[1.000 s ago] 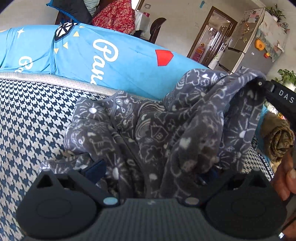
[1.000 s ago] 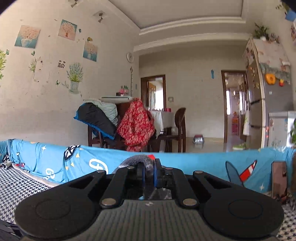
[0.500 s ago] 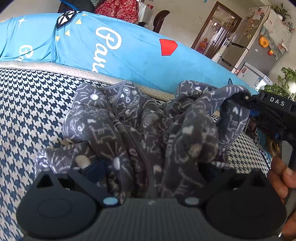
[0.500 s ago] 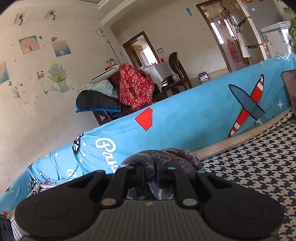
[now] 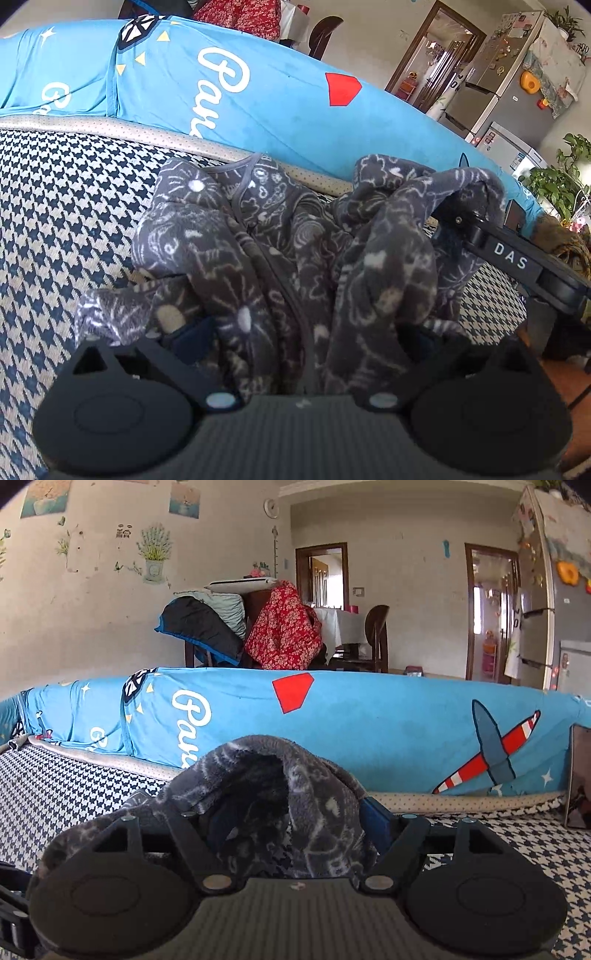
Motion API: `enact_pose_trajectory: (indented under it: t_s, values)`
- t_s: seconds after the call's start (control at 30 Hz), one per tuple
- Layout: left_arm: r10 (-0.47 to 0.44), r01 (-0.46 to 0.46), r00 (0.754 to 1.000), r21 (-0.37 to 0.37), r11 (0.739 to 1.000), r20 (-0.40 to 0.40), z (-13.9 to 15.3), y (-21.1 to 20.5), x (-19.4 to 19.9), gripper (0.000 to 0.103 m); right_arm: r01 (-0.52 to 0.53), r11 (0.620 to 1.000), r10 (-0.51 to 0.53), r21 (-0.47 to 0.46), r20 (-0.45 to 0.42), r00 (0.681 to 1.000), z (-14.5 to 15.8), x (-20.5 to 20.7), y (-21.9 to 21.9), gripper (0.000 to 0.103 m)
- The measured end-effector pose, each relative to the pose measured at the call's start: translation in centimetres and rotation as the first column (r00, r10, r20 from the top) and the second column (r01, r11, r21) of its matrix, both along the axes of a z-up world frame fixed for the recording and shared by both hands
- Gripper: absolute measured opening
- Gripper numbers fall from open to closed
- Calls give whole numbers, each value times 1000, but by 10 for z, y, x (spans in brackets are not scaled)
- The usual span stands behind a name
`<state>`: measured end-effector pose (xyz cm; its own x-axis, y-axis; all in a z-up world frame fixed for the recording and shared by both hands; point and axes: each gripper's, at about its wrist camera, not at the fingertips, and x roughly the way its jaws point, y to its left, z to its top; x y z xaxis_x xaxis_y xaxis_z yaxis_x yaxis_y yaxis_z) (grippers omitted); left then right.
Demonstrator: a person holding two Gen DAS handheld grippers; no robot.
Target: Fold clothes
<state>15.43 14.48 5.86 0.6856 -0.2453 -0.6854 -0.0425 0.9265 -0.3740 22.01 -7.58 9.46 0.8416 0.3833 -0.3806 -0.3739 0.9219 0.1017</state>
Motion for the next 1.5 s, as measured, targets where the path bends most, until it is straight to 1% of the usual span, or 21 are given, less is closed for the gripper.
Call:
enact_pose_trajectory:
  t_s: [0.13,0.17,0.2,0.23,0.3,0.37,0.5,0.6,0.77,0.93,1.07,1.17,1.23,1.4,1.47,1.5]
  values:
    - [-8,8,1000,-2,1000,-2,-1,0,-1,103,-5,998,8,-58,51,999,-3,-2,10,72]
    - [-9,9,1000,-3,1000,-2,-1,0,-1,103,-5,997,10,-73,64,998,-4,-3,13,66]
    - [-9,9,1000,-4,1000,-3,-1,0,-1,103,-6,997,11,-78,70,998,-4,-3,15,51]
    - [-10,10,1000,-6,1000,-3,-1,0,-1,103,-6,997,11,-78,72,997,-4,-2,17,43]
    - [-11,11,1000,-8,1000,-3,-1,-1,-1,103,0,998,5,-67,71,997,-2,-1,18,24]
    - [-12,12,1000,-10,1000,-4,-1,-1,-1,103,10,999,-8,-39,67,998,0,1,17,16]
    - [-6,6,1000,-24,1000,-4,1,-3,2,103,59,996,-62,60,56,996,8,5,2,12]
    - [-2,2,1000,-29,1000,-2,2,-8,4,103,103,987,-110,123,53,993,17,6,-13,12]
    - [3,-3,1000,-33,999,10,6,-21,7,103,151,972,-164,179,59,985,28,6,-33,11]
    - [-6,9,999,-79,997,37,12,-38,11,103,183,962,-203,203,85,975,40,3,-52,11]
    - [-68,76,995,-112,991,69,16,-65,15,103,207,952,-234,227,99,967,50,-2,-70,11]
    - [-118,126,991,-130,983,68,13,-90,20,103,230,943,-261,241,103,960,55,-5,-86,11]
    - [-146,154,986,-121,981,76,11,-107,22,103,253,937,-284,241,105,953,57,-5,-96,11]
    - [-243,252,964,-78,965,104,8,-143,18,103,325,914,-354,242,87,931,56,-2,-128,11]
    - [-283,293,952,-82,953,114,7,-153,15,103,370,896,-396,246,64,916,54,1,-144,10]
    - [-302,314,946,-96,945,121,7,-156,13,103,393,886,-417,247,52,908,54,3,-152,10]
